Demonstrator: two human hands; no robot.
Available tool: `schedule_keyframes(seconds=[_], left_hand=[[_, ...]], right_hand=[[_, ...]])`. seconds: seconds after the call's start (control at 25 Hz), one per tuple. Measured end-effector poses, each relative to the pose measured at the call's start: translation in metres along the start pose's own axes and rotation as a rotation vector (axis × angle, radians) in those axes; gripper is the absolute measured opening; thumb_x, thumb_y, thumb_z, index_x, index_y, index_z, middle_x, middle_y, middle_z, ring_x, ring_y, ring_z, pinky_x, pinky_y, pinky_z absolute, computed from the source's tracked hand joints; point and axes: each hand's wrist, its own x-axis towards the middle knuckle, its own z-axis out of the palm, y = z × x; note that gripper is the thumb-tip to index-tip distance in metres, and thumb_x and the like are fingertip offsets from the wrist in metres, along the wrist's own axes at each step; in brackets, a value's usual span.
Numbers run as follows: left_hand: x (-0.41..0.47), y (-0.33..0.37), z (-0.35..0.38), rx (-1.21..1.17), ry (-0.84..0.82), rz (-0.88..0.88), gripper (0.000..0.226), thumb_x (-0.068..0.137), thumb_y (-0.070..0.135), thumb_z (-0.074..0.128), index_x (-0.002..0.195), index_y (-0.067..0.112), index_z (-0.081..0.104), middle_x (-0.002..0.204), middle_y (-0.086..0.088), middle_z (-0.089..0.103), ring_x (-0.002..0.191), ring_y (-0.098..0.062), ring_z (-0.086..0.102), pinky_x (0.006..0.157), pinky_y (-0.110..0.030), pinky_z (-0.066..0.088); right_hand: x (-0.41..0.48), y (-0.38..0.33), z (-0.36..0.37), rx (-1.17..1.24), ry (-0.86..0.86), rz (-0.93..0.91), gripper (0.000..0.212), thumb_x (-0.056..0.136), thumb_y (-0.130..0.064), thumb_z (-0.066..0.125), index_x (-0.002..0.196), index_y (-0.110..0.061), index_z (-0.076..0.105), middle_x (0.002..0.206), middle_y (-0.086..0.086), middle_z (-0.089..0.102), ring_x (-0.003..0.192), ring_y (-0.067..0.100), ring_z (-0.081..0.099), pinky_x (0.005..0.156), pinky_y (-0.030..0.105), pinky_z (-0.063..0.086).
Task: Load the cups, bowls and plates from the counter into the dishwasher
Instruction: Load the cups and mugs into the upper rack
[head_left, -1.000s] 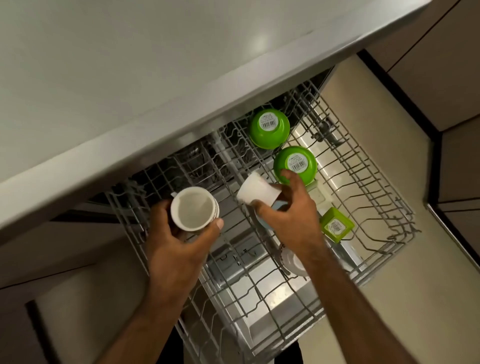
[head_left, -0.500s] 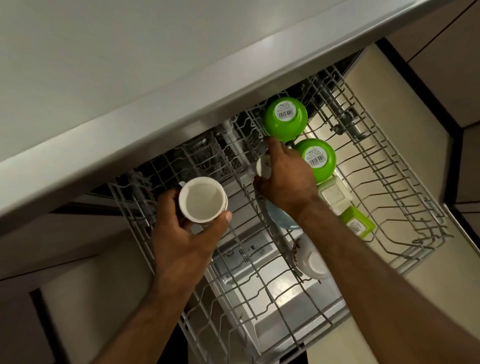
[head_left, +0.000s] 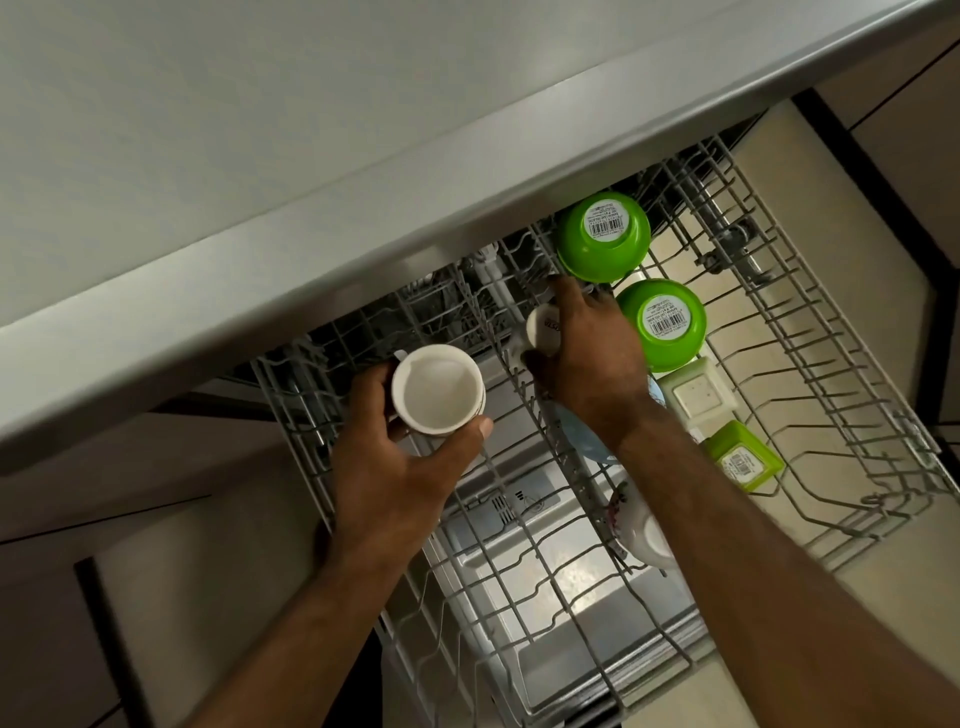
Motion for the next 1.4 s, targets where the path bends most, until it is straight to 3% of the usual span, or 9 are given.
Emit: schedule_keyframes(seconds=[0.56,0.64,0.72,0.8,0.96,1.08,1.24,1.28,1.4], left_hand=[[0.017,-0.008,0.000,-0.312,-0.077,-0.213,0.061,0.063,0.027,0.092,0.118,0.029,0.066,0.115,0.005,0.073,0.107,-0.013,0.072,0.081,-0.023,0.058],[0.020,-0.009,0.003,-0.384,-0.112,-0.249,0.064,0.060,0.032,0.088,0.121,0.027,0.067,0.120,0.001,0.072,0.112,-0.018,0.070,0.090,-0.034,0.058],[0.023,-0.008,0.007,-0.473,-0.187,-0.272,0.068,0.064,0.029,0.086,0.128,0.018,0.065,0.127,-0.008,0.070,0.119,-0.025,0.068,0.099,-0.044,0.055],[0.023,-0.005,0.010,-0.557,-0.244,-0.300,0.066,0.068,0.022,0.083,0.130,0.009,0.064,0.126,-0.012,0.071,0.120,-0.027,0.068,0.094,-0.039,0.056],[0.021,0.003,0.015,-0.631,-0.273,-0.349,0.046,0.081,0.011,0.078,0.125,0.008,0.066,0.118,-0.009,0.075,0.114,-0.021,0.071,0.087,-0.028,0.058],[0.024,0.005,0.016,-0.646,-0.254,-0.383,0.045,0.081,0.016,0.074,0.124,0.007,0.067,0.118,-0.011,0.075,0.114,-0.023,0.071,0.089,-0.031,0.059],[0.028,0.004,0.018,-0.543,-0.245,-0.357,0.053,0.085,0.033,0.075,0.132,0.012,0.063,0.122,-0.009,0.073,0.113,-0.026,0.071,0.087,-0.037,0.058],[0.028,0.005,0.018,-0.515,-0.233,-0.364,0.059,0.082,0.041,0.076,0.134,0.016,0.061,0.122,-0.006,0.072,0.111,-0.025,0.072,0.085,-0.037,0.058],[0.028,0.007,0.015,-0.483,-0.197,-0.392,0.076,0.071,0.056,0.078,0.137,0.024,0.057,0.121,0.000,0.070,0.106,-0.022,0.073,0.080,-0.034,0.059]], right_hand=[[-0.017,0.011,0.006,0.171,0.172,0.023,0.086,0.070,-0.029,0.086,0.144,-0.018,0.044,0.139,0.008,0.050,0.119,0.029,0.052,0.092,0.042,0.051],[-0.025,0.002,0.002,0.505,0.130,0.012,0.078,0.075,-0.017,0.083,0.143,-0.019,0.045,0.134,0.004,0.055,0.116,0.021,0.057,0.094,0.037,0.052],[-0.039,-0.010,0.002,1.019,-0.097,0.083,0.078,0.078,0.001,0.079,0.145,-0.017,0.041,0.130,0.005,0.061,0.116,0.021,0.061,0.098,0.041,0.054],[-0.054,-0.018,0.009,1.350,-0.227,0.100,0.075,0.078,0.009,0.071,0.144,-0.007,0.040,0.127,0.012,0.063,0.116,0.024,0.063,0.095,0.042,0.056],[-0.065,-0.023,0.010,1.658,-0.219,0.162,0.073,0.077,0.012,0.067,0.144,-0.001,0.040,0.126,0.013,0.065,0.112,0.026,0.065,0.088,0.037,0.055],[-0.063,-0.031,0.005,1.607,-0.141,0.181,0.073,0.074,0.007,0.075,0.140,-0.002,0.044,0.121,0.012,0.068,0.104,0.024,0.068,0.084,0.034,0.057],[-0.042,-0.032,-0.018,1.509,-0.029,0.264,0.077,0.063,0.004,0.081,0.132,-0.014,0.051,0.113,0.012,0.071,0.101,0.028,0.069,0.088,0.049,0.059],[-0.031,-0.030,-0.028,1.418,0.013,0.286,0.076,0.064,0.003,0.084,0.131,-0.017,0.052,0.111,0.006,0.072,0.100,0.025,0.069,0.086,0.046,0.061],[0.008,-0.022,-0.046,0.959,0.098,0.227,0.071,0.073,-0.010,0.088,0.133,-0.021,0.052,0.094,-0.014,0.069,0.081,-0.003,0.068,0.071,0.011,0.054]])
